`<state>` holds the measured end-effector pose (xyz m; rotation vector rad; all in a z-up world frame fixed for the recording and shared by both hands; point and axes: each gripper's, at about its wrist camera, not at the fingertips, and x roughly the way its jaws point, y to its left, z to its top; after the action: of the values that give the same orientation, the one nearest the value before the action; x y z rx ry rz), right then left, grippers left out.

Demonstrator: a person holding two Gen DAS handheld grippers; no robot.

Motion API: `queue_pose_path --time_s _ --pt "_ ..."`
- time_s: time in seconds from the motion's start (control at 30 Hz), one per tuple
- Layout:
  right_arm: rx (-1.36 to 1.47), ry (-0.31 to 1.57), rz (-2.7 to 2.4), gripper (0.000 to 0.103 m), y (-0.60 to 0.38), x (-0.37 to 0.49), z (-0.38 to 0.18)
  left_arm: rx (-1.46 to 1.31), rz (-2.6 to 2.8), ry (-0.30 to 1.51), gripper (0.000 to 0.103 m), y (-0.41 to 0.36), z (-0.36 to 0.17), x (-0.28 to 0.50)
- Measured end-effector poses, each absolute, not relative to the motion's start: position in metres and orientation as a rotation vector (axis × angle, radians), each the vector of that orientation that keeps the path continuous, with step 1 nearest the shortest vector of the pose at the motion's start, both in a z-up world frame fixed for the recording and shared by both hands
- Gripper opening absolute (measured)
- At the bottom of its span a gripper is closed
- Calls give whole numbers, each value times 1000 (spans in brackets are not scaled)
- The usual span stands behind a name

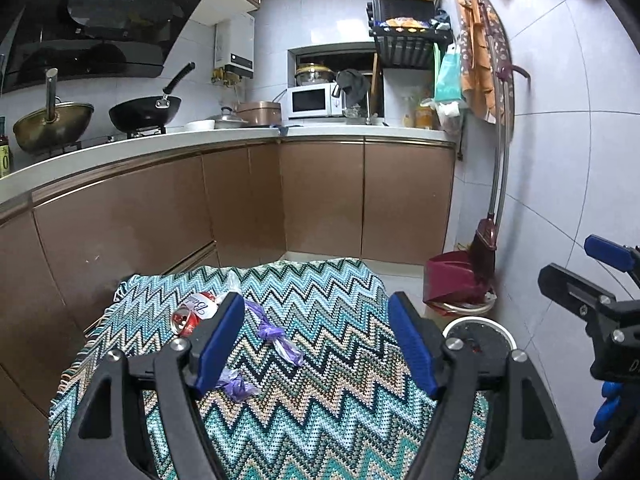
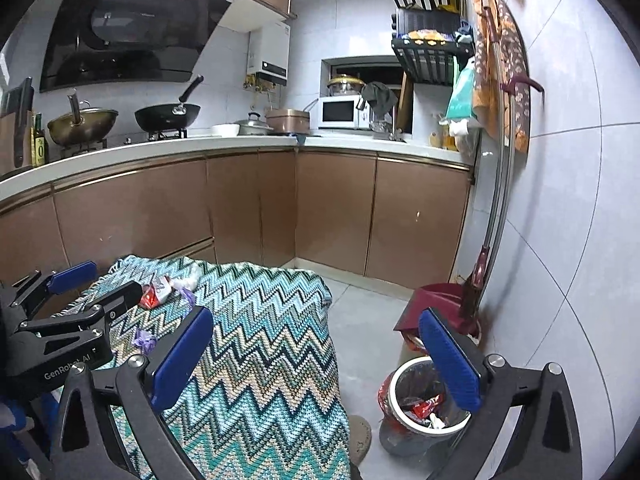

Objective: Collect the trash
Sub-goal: 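Move both open tools back over the blanket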

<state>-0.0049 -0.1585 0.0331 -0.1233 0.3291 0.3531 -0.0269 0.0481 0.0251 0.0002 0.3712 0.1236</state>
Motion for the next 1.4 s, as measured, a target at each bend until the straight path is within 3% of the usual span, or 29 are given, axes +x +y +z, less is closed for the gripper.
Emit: queue_pose_path --time_s 0.7,1.4 --pt "-110 249 384 103 -164 -41 55 20 186 296 77 47 40 -71" --pt "-112 275 409 103 -142 -23 59 -13 187 334 77 75 30 -54"
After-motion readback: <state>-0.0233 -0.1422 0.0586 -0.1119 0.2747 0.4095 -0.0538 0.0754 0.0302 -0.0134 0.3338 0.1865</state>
